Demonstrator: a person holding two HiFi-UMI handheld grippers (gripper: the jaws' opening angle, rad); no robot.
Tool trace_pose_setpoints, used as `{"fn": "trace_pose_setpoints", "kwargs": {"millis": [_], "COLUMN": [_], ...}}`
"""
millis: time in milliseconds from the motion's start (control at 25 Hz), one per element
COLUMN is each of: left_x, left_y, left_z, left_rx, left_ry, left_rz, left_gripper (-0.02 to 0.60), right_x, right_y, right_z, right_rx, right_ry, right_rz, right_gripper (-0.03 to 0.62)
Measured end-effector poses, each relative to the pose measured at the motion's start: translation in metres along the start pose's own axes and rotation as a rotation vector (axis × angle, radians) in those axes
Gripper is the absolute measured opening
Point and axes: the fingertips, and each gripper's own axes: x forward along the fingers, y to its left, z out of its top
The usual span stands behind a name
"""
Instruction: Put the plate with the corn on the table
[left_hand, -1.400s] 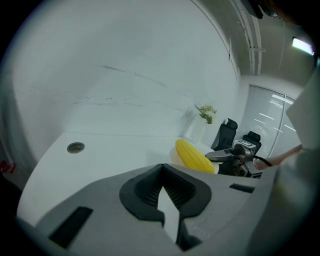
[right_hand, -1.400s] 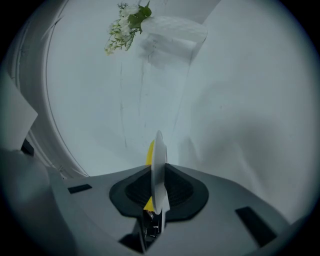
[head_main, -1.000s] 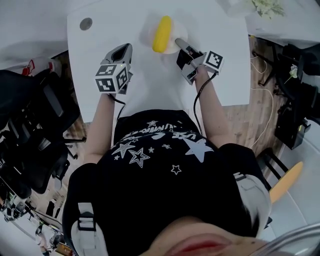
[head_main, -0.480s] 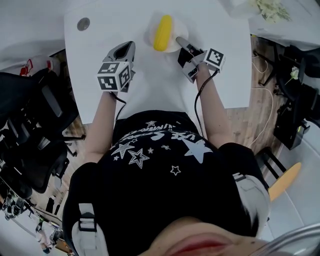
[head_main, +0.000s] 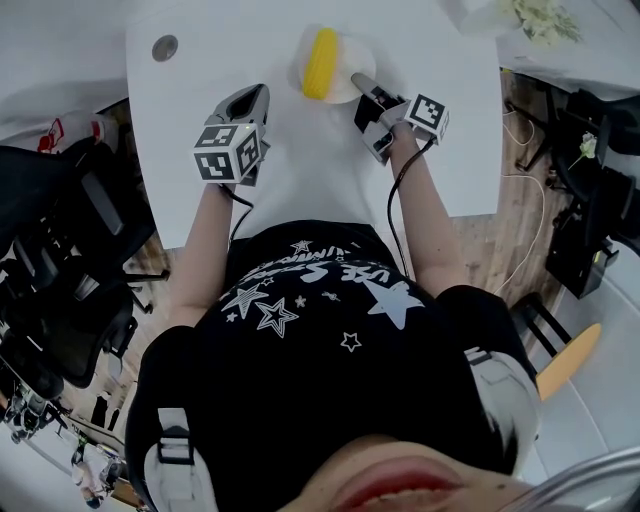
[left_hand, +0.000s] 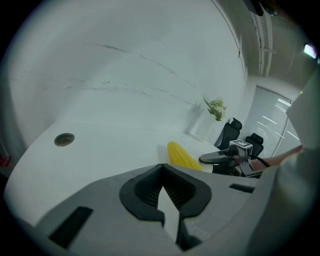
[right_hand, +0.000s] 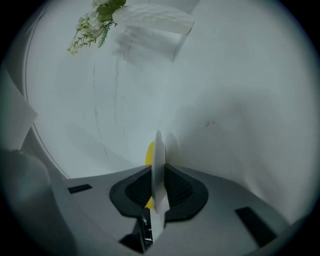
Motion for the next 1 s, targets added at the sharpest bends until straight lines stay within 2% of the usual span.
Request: {"fn": "trace_pose_setpoints", "kwargs": {"millis": [120,400,840,1000], "left_x": [0.002,0.002,-0.01,-0.015], "left_y": [-0.004,-0.011,-0.011,-0.01], "left_z": [-0.002,-0.001,-0.003,-0.003], "left_rx": [0.002,0.028,0.013,0.006], "left_ry": [0.009,0.011,0.006,-0.007], "left_rz": [-0.01,-0.029,-0.015,-0.011], "left_gripper": [0.006,0.006,0.006,0.006], "right_x": [0.001,0.001,0.001,-0.002], "right_y": [-0.001,-0.015,-0.014,-0.014], "right_z": [0.002,-0.003,0.002,0.007], "right_rx": [-0.01,-0.135,-0.294,-0.367], "right_ry": [-0.007,0.054,0.068,0.048], "right_rz": [-0.057,-0.285,-0.472,-0.535], "right_gripper": [0.035,0.029,0.067,0.107]}}
